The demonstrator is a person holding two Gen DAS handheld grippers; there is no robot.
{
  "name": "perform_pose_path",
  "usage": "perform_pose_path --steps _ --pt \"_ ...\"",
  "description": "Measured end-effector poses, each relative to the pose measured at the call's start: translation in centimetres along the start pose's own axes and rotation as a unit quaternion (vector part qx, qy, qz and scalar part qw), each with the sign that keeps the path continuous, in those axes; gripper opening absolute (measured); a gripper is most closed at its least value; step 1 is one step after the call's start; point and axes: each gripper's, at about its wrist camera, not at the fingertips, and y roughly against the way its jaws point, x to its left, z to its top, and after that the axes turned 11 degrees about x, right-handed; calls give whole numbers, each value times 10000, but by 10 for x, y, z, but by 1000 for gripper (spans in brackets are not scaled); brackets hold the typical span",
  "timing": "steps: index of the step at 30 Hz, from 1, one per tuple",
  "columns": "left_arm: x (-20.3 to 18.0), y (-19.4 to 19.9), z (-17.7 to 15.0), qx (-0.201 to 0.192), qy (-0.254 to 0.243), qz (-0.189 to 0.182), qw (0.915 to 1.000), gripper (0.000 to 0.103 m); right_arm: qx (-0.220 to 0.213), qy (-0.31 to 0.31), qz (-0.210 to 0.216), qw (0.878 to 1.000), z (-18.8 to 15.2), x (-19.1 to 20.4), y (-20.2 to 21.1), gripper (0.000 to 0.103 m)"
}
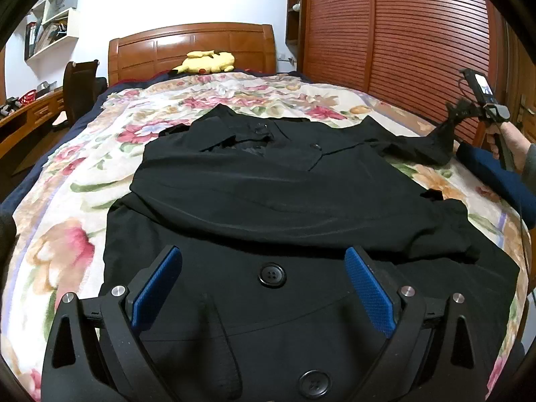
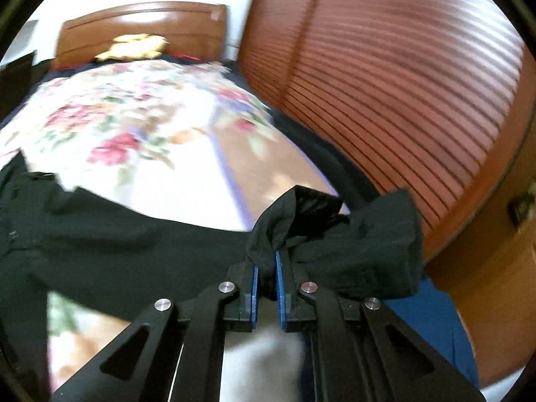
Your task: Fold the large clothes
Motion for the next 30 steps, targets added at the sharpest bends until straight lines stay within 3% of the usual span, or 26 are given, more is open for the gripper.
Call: perform_pose_path --steps 9,13,20,25,30 --pt "7 12 -1 -178 -6 119 9998 98 -605 1258 677 9879 -7 128 88 8" --pt "14 15 -2 -185 41 162 9997 98 -804 1678 1286 9741 -14 185 121 8" --pt "29 24 -6 -239 107 239 9994 98 -846 2408 1870 9486 -36 282 143 7" --pt "47 28 -10 -213 265 278 9990 98 -932 2657 2167 9348 -42 311 157 7" --pt "64 34 -13 -235 446 262 9984 98 -1026 2771 2414 9244 -44 306 152 7"
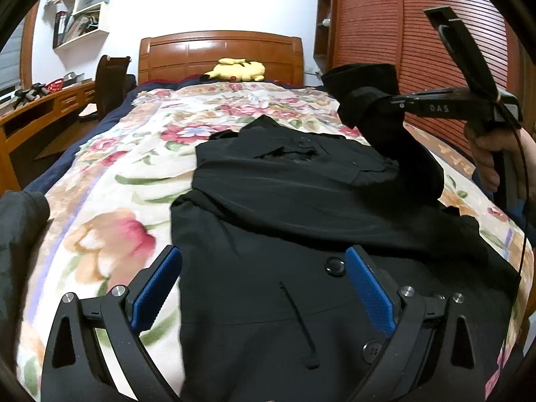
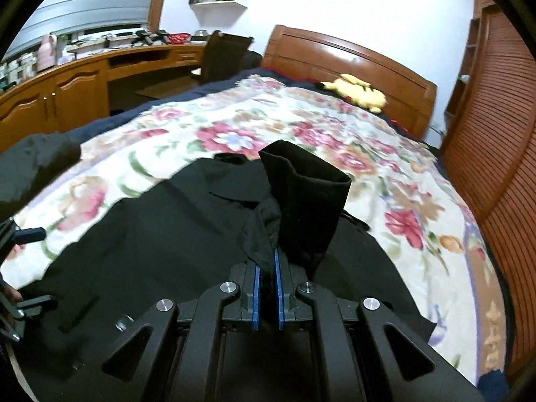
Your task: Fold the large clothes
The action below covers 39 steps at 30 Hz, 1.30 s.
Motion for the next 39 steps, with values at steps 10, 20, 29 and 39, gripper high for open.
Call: perform_pose_path --steps 10,20,29,39 --pt "20 7 -5 -19 161 57 9999 98 -291 277 326 9987 -10 17 17 7" --pt "35 18 -8 -66 215 213 9995 98 -482 556 563 9957 -6 38 21 7" --pt "54 26 -14 -106 352 395 9985 98 -719 713 944 9904 -8 47 25 7" --pt "66 26 -16 -86 481 461 9977 98 -201 719 1228 9896 -24 42 -15 7"
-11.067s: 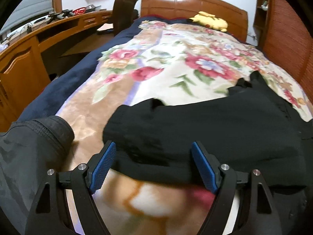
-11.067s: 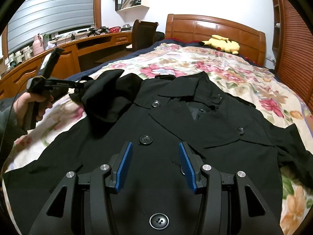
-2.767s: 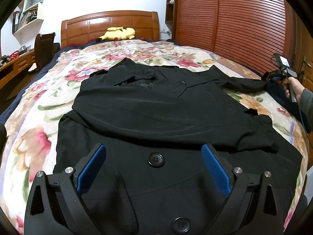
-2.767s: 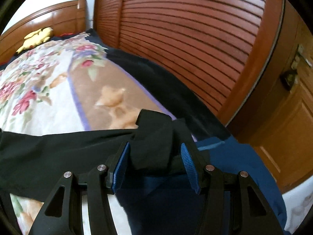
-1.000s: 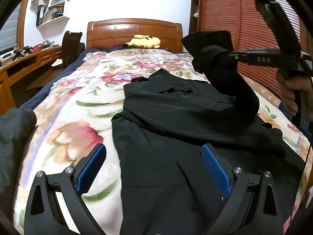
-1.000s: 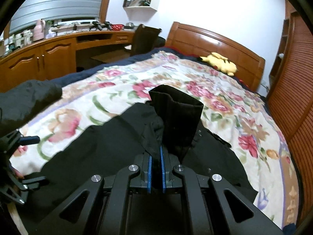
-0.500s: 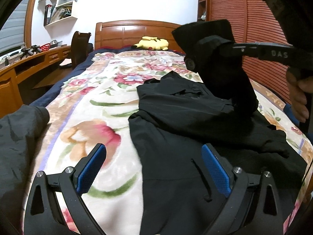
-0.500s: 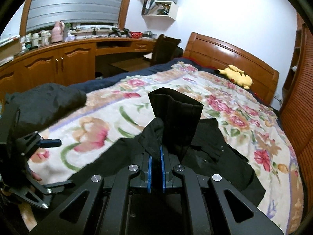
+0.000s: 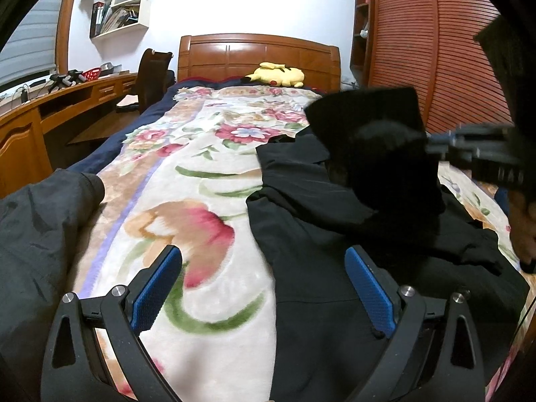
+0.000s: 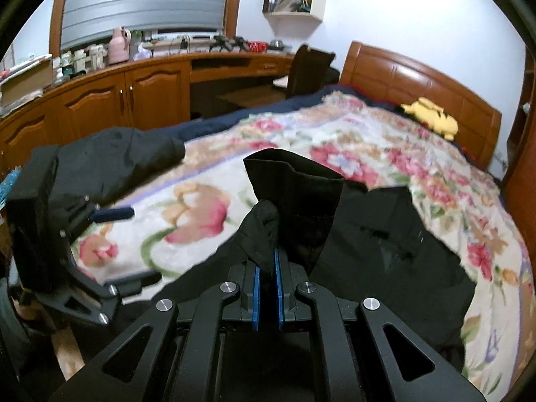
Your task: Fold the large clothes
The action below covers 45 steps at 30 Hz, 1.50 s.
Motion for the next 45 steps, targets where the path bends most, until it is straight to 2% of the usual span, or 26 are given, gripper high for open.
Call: perform_pose_path --steps 4,9,15,19,21,23,30,33,45 --pt "0 1 -1 2 4 6 10000 98 235 -43 108 9997 -6 -7 -18 7" --pt "1 0 0 10 6 11 10000 98 384 31 206 9990 -5 -6 -26 25" --pt "1 -1 0 4 -1 9 10000 98 188 63 221 9996 -1 -11 -15 48" --pt "-1 -1 0 19 -21 19 10000 98 174 58 157 9997 -16 -5 -11 58" --pt "-1 -1 0 10 -16 23 10000 98 182 63 127 9997 -21 -1 -8 69" --pt "-1 -1 0 12 -15 22 10000 98 138 90 170 9997 -25 4 -2 72" --pt "-1 0 1 7 7 18 10000 98 96 12 -91 9999 -44 9 11 72" --pt "-3 -1 1 28 -23 -20 10000 98 286 -123 -294 9991 -49 1 0 72" --pt "-43 -14 -13 493 -647 -338 9961 98 589 -1110 -927 9877 -98 -41 1 72"
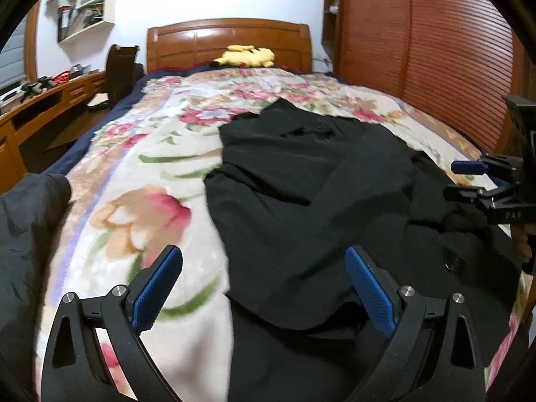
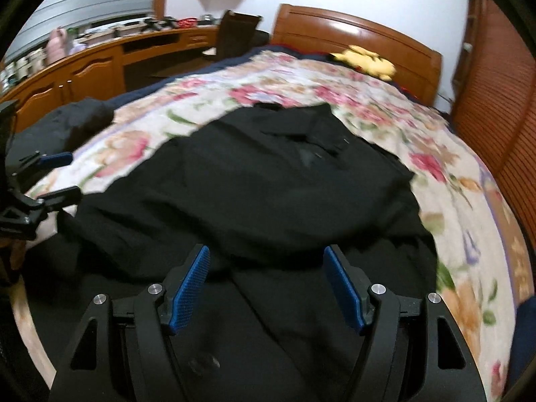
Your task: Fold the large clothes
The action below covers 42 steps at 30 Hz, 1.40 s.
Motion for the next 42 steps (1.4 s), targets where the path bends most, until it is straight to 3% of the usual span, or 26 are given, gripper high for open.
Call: perform_pose_path --steps 7,10,13,15,17,24,29,31,32,33,36,38,42 --pt "-26 -3 -12 314 -370 -174 9987 81 98 -263 -277 9992 -33 -7 20 72" --pt "-34 -4 -17 427 -439 -210 9979 68 82 -339 -358 9988 -50 -11 39 72" --pt "-41 -10 -20 572 -530 -198 9968 41 64 -422 -413 9982 -65 -15 54 72" --pt "-43 -11 -21 610 -532 -119 9966 6 46 -469 -465 9978 -74 -15 63 72" --pt "-43 -7 -20 508 -447 -26 9977 1 18 -505 -523 9974 -84 -13 73 72" --pt "-30 39 -30 -93 -82 470 9988 0 -124 -571 -559 9967 -114 -15 105 72" --pt "-19 49 -46 -47 143 583 9982 1 -230 -609 -599 9961 -132 -20 123 72" --pt "-13 47 -52 95 224 504 9984 7 -271 -669 -570 9958 -135 -24 124 72" --pt "-10 47 -55 156 262 477 9984 18 -284 -709 -537 9956 -136 -26 124 72" --pt "-7 47 -58 196 294 479 9982 36 -302 -752 -507 9954 -138 -28 123 72" --pt "0 48 -66 259 378 529 9975 60 -337 -920 -435 9942 -142 -35 120 72" --pt "3 48 -70 275 444 514 9973 70 -338 -1046 -410 9931 -145 -39 116 72" --pt "5 48 -81 344 526 508 9967 71 -253 -1220 -404 9914 -152 -50 107 72"
